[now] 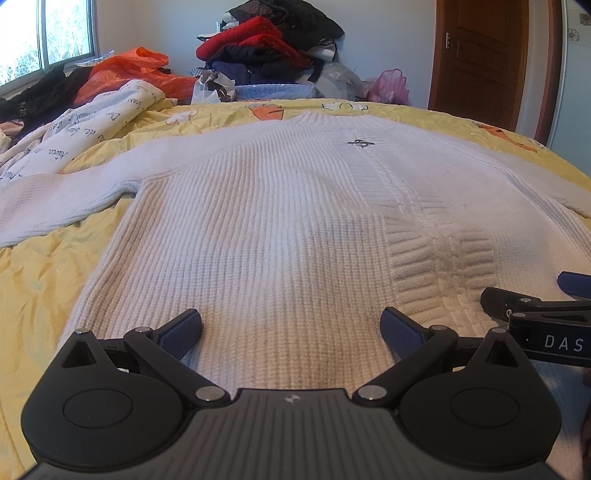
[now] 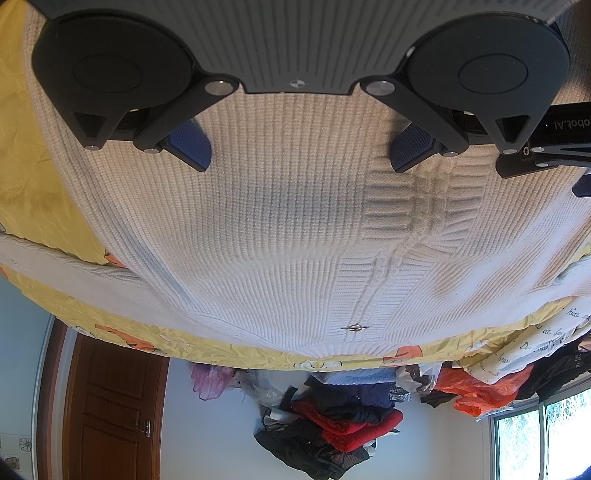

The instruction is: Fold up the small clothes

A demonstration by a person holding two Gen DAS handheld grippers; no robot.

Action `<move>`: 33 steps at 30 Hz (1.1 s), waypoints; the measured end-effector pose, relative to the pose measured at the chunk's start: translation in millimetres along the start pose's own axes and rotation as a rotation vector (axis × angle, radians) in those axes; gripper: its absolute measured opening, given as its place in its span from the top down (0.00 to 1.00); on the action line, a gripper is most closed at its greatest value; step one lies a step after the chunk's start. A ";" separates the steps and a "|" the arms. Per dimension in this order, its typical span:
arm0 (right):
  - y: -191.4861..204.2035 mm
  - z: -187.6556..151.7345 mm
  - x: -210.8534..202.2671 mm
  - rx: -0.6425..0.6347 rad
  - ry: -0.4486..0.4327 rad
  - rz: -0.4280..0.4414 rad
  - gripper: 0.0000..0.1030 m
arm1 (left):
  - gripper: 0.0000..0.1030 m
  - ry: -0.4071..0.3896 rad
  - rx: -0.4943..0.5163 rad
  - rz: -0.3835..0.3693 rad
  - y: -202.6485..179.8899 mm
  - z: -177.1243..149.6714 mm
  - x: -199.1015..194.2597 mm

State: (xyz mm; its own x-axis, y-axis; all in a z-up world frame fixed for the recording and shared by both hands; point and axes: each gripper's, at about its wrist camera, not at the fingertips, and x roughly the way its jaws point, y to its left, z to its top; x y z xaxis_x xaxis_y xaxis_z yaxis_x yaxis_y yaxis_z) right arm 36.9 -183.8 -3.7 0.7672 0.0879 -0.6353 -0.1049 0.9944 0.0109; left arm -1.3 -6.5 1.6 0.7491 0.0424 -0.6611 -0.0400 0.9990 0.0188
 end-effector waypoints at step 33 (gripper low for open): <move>-417.8 42.8 7.5 0.948 -0.297 -0.174 0.20 | 0.00 -0.019 -0.002 0.014 -2.2 -5.3 -2.6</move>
State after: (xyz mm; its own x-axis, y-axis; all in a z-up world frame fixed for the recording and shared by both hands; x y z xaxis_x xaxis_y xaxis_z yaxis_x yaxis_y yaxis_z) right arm 113.6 -596.2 19.9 0.8641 -0.1801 -0.4700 0.4709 0.6192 0.6284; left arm -6.6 -8.9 -0.7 0.7608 0.0567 -0.6465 -0.0517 0.9983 0.0268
